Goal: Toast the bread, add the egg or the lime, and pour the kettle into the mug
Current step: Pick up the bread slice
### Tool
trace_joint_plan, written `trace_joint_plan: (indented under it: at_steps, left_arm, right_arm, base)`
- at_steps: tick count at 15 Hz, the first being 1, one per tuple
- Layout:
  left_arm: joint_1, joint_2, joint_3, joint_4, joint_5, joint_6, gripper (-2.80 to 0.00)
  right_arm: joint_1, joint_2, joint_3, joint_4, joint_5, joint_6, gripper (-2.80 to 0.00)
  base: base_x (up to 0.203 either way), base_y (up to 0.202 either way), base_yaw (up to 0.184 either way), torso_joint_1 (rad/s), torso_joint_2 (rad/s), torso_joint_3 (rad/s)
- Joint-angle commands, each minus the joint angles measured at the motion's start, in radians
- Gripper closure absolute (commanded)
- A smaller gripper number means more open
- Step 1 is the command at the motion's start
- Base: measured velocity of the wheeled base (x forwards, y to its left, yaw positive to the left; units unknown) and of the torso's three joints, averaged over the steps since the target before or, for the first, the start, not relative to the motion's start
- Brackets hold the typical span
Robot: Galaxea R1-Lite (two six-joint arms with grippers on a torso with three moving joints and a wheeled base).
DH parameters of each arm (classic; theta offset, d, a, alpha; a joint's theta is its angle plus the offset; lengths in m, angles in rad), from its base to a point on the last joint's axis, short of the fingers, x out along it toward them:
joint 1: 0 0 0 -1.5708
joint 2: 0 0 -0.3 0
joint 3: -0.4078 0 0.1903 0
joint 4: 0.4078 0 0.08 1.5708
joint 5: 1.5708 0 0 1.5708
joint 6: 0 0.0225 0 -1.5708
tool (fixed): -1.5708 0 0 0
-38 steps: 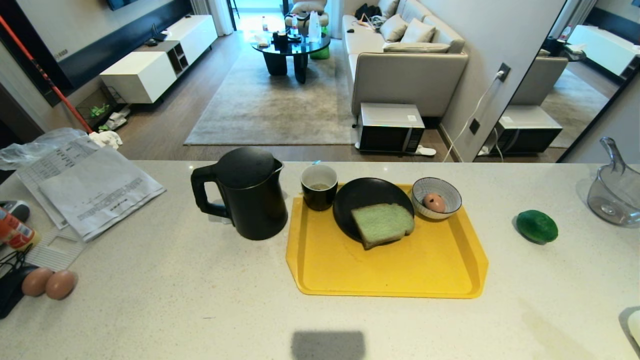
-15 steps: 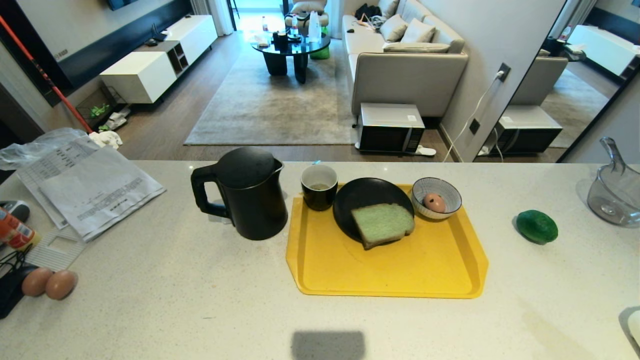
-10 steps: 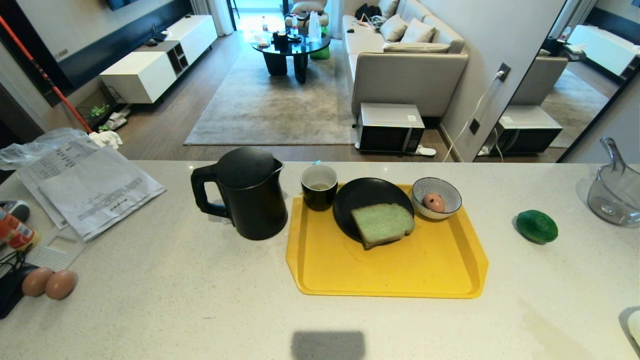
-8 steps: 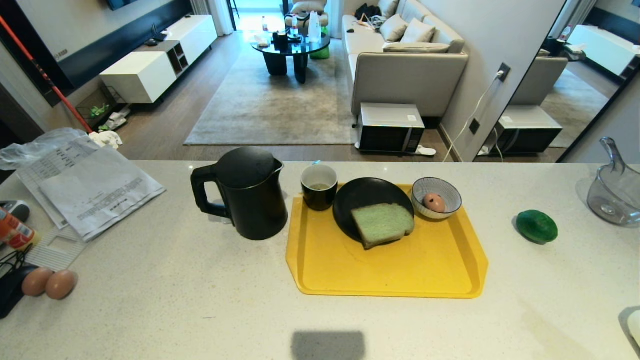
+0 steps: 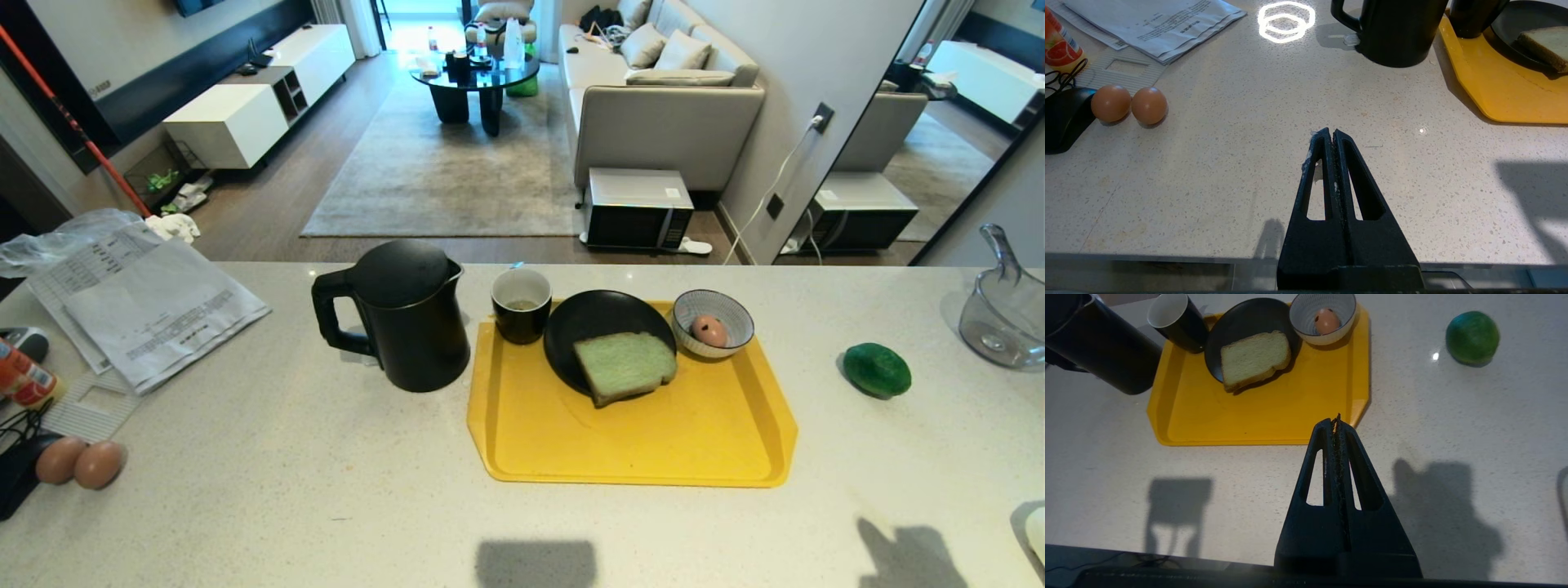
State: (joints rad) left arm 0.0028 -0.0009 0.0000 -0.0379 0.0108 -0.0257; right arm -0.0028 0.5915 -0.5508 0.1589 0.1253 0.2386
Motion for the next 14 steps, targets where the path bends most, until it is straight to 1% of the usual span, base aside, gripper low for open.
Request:
trace_joint_plan:
  at_steps: [1, 2, 3, 4, 5, 7, 8, 10, 11, 14]
  left_arm:
    - [0.000, -0.002, 0.014, 0.000, 0.000, 0.000, 0.00]
    - [0.000, -0.002, 0.014, 0.000, 0.000, 0.000, 0.00]
    - [0.000, -0.002, 0.014, 0.000, 0.000, 0.000, 0.00]
    - [0.000, -0.002, 0.014, 0.000, 0.000, 0.000, 0.00]
    - [0.000, -0.002, 0.014, 0.000, 0.000, 0.000, 0.00]
    - [0.000, -0.002, 0.014, 0.000, 0.000, 0.000, 0.00]
    - [0.000, -0.002, 0.014, 0.000, 0.000, 0.000, 0.00]
    - [0.000, -0.002, 0.014, 0.000, 0.000, 0.000, 0.00]
    - [0.000, -0.002, 0.014, 0.000, 0.000, 0.000, 0.00]
    - [0.000, -0.002, 0.014, 0.000, 0.000, 0.000, 0.00]
  right_arm:
    - [0.001, 0.230, -0.099, 0.017, 0.037, 0.074, 0.00]
    - [0.001, 0.269, -0.126, 0.039, 0.076, 0.107, 0.00]
    - [0.001, 0.287, -0.144, 0.062, 0.139, 0.124, 0.00]
    - [0.001, 0.307, -0.158, 0.081, 0.162, 0.133, 0.00]
    - [0.001, 0.329, -0.171, 0.092, 0.168, 0.149, 0.00]
    - [0.001, 0.391, -0.203, 0.095, 0.187, 0.224, 0.00]
    - [0.001, 0.424, -0.215, 0.095, 0.216, 0.250, 0.00]
    - [0.005, 0.485, -0.224, 0.096, 0.280, 0.270, 0.00]
    - [0.022, 0.523, -0.225, 0.095, 0.302, 0.283, 0.00]
    - [0.076, 0.651, -0.243, 0.088, 0.316, 0.314, 0.00]
  base:
    - [0.000, 0.000, 0.000, 0.000, 0.00, 0.000]
    - [0.000, 0.000, 0.000, 0.000, 0.00, 0.000]
    - [0.000, 0.000, 0.000, 0.000, 0.00, 0.000]
    - [0.000, 0.000, 0.000, 0.000, 0.00, 0.000]
    - [0.000, 0.000, 0.000, 0.000, 0.00, 0.000]
    - [0.000, 0.000, 0.000, 0.000, 0.00, 0.000]
    - [0.000, 0.000, 0.000, 0.000, 0.00, 0.000]
    - [0.000, 0.000, 0.000, 0.000, 0.00, 0.000]
    - [0.000, 0.000, 0.000, 0.000, 0.00, 0.000]
    - [0.000, 0.000, 0.000, 0.000, 0.00, 0.000]
